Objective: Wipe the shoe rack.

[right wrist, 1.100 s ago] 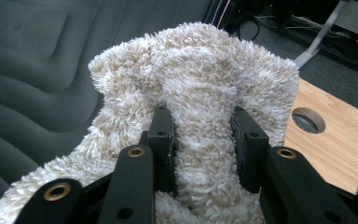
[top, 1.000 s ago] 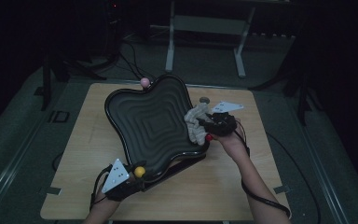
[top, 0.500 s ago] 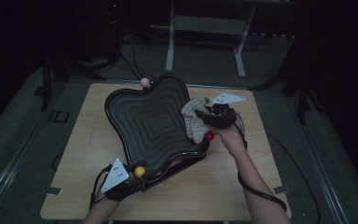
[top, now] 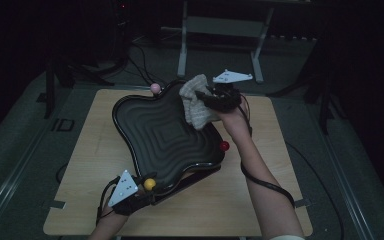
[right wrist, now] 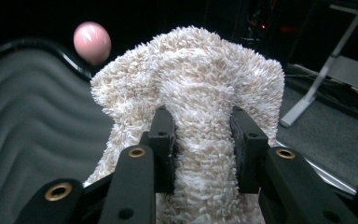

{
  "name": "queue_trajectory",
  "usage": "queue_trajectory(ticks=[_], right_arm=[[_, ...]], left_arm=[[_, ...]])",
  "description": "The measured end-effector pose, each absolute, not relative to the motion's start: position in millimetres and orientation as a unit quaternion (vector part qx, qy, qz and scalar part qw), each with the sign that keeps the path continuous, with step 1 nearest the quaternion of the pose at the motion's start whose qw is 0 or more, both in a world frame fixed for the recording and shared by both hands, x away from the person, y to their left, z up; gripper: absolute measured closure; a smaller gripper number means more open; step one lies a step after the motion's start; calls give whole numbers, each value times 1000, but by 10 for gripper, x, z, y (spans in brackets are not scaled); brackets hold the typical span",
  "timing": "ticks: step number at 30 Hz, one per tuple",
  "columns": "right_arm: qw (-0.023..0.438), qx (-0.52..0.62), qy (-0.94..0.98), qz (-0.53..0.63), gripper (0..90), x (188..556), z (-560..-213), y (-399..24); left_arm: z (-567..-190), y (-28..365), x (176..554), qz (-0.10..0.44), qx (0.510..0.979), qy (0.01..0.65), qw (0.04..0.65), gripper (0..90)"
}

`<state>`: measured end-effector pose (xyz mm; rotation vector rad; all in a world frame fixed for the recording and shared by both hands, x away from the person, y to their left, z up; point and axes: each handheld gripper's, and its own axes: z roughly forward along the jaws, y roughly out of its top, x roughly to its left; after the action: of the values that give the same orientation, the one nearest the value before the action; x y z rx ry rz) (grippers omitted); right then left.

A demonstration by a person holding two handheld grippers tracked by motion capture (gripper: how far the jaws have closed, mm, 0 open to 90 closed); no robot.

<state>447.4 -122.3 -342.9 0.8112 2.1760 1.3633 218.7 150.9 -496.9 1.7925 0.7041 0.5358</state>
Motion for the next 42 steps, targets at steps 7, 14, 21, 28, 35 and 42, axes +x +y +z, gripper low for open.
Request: queue_trajectory(ticks=[7, 14, 21, 28, 35, 42], right_arm=[[230, 295, 793, 481, 665, 4647, -3389, -913], [221, 314, 802, 457, 665, 4811, -3527, -741], [217, 325, 807, 442, 667, 4810, -3699, -791], [212, 320, 812, 439, 668, 4686, -3800, -897], [201, 315, 820, 434, 668, 4555, -3878, -984], [198, 315, 825, 425, 668, 4398, -3956, -1060]], left_arm=[[-4971, 1512, 2187, 225, 754, 295, 542, 596], [-4970, 1512, 2186, 225, 755, 295, 541, 596], [-4968, 1508, 2186, 225, 754, 297, 540, 596], [-4968, 1507, 2186, 226, 754, 297, 540, 596], [-4970, 1504, 2184, 227, 753, 297, 541, 596], [-4967, 1504, 2183, 228, 754, 298, 539, 596]])
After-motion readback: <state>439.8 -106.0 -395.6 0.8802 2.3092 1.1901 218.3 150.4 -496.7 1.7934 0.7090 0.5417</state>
